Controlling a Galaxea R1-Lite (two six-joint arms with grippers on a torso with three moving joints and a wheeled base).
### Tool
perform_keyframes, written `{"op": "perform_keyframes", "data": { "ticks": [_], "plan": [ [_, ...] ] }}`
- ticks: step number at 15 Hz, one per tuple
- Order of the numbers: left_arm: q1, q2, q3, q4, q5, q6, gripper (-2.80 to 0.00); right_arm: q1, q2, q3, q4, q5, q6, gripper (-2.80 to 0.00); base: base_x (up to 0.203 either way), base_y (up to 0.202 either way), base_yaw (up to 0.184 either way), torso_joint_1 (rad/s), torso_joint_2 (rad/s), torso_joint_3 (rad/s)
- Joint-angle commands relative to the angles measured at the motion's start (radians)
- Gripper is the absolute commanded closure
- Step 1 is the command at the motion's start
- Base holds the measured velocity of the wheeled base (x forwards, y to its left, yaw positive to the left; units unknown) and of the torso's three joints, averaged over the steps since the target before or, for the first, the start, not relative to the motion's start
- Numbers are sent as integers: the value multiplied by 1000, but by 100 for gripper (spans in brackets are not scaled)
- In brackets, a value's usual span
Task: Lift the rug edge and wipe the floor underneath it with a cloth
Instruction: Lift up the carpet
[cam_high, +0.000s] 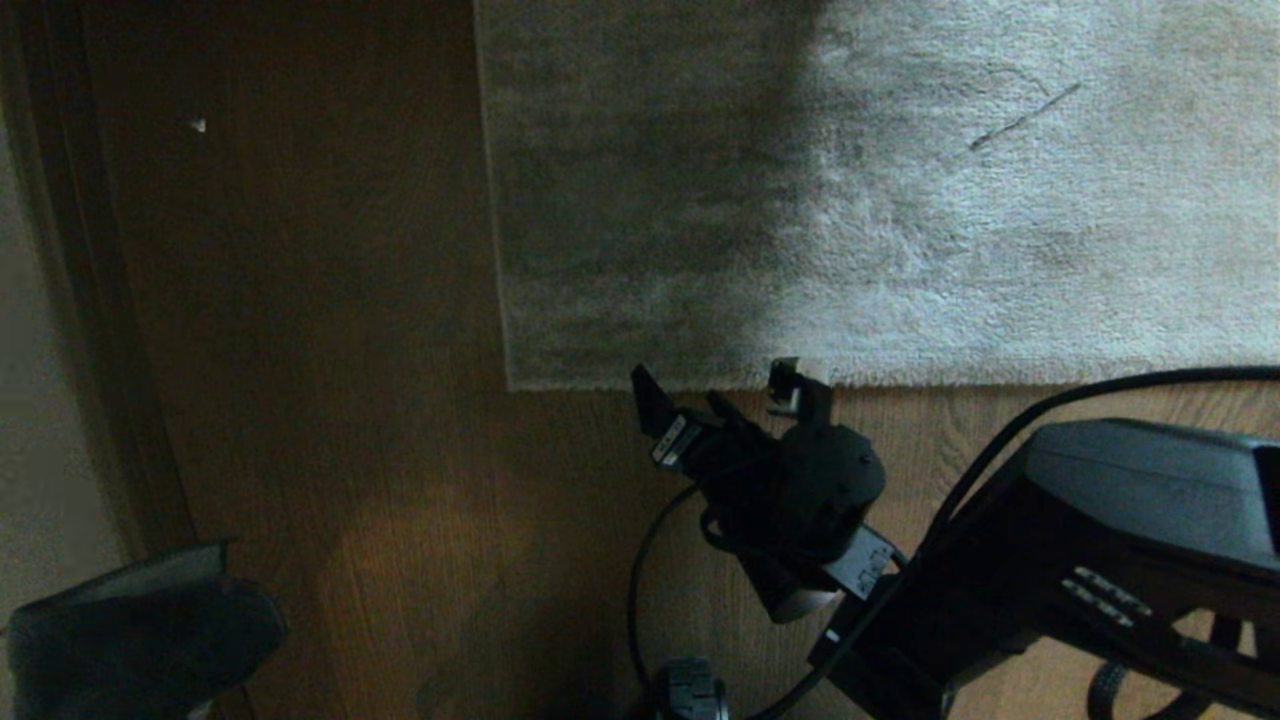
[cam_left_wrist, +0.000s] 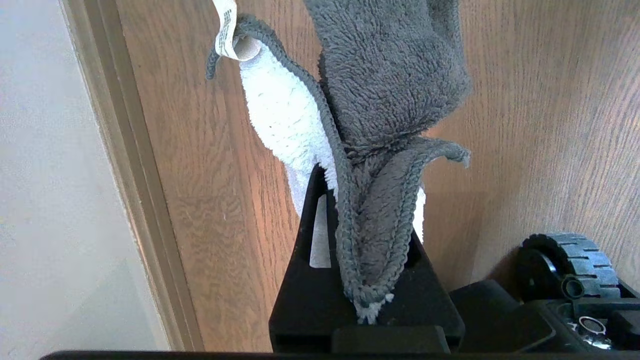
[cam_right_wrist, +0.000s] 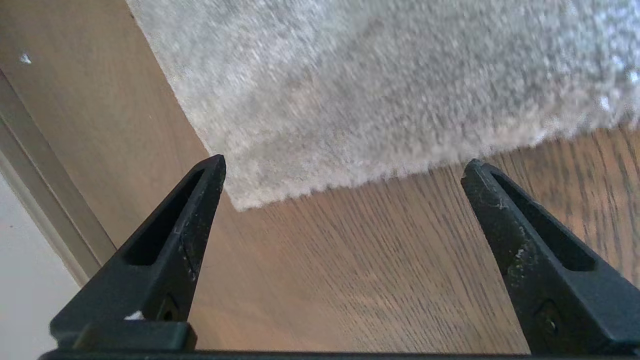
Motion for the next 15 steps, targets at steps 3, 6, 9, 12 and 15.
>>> {"op": "perform_keyframes", "data": {
  "ticks": [3,6,9,12,15],
  "plan": [
    [0,0,0,0,0,0,0,4,88,-27,-48,-3,9,-280,0,0,0,0,0,0],
    [0,0,0,0,0,0,0,2,160,-92,-48,-3,10,-280,0,0,0,0,0,0],
    [0,0,0,0,0,0,0,-6,188,-163,-48,-4,4,-280,0,0,0,0,0,0],
    [0,0,0,0,0,0,0,-48,193,-199,-48,-4,-1,-280,0,0,0,0,0,0],
    [0,0,0,0,0,0,0,-109,195,-235,-48,-4,-17,-280,0,0,0,0,0,0]
  ]
}}
